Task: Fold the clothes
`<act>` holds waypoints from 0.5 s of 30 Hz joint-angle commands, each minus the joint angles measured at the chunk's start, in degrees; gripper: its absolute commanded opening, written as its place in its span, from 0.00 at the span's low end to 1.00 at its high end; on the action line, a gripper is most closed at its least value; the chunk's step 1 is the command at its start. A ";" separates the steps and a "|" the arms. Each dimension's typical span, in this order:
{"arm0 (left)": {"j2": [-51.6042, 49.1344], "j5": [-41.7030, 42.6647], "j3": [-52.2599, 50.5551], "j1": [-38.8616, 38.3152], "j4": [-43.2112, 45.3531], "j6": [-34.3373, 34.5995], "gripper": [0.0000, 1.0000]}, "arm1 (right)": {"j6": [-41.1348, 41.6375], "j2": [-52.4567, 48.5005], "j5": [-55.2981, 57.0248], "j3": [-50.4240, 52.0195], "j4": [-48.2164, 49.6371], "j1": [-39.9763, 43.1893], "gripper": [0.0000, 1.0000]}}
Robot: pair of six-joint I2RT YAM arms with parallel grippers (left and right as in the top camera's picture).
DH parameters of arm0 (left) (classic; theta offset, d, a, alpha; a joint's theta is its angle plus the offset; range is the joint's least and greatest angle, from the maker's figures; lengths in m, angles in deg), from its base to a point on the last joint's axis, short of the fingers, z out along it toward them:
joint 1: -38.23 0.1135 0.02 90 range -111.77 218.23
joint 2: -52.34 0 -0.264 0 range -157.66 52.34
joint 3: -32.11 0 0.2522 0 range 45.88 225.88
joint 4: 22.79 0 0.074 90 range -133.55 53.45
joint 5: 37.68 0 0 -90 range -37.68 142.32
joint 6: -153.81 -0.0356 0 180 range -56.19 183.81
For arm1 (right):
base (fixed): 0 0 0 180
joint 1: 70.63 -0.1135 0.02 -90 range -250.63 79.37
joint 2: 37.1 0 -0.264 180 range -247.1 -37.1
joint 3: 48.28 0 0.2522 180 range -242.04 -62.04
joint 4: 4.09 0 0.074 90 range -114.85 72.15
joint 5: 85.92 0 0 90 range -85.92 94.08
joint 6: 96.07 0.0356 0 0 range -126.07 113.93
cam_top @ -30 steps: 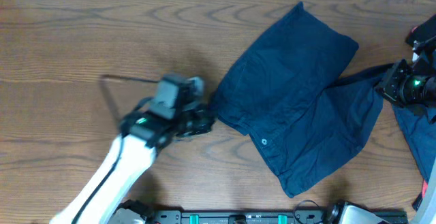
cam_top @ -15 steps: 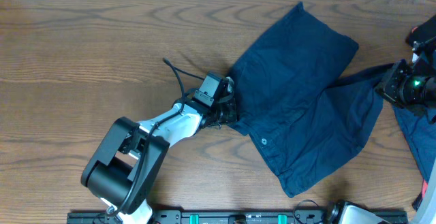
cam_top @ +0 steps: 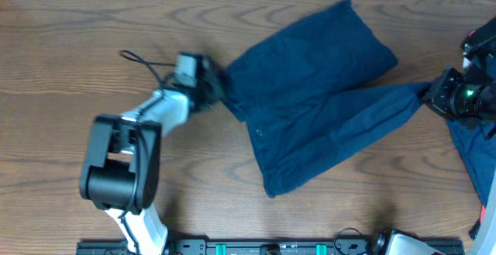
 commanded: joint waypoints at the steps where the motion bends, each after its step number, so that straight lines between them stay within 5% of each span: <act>1: 0.02 4.20 6.45 1.99 -0.61 -4.74 0.06 | 0.74 0.07 -1.40 -0.26 0.42 -2.23 0.01; 6: 0.22 9.60 12.94 2.27 -9.25 -7.19 0.08 | 0.74 0.04 -1.38 -0.26 1.60 -4.87 0.01; 10: 2.10 16.35 13.75 2.25 -17.75 -7.17 0.26 | 0.76 0.04 -1.36 -0.26 2.25 -5.64 0.01; 15: 5.79 25.38 13.73 1.86 -33.05 -7.17 0.32 | 0.76 0.02 -1.36 -0.26 2.49 -5.79 0.01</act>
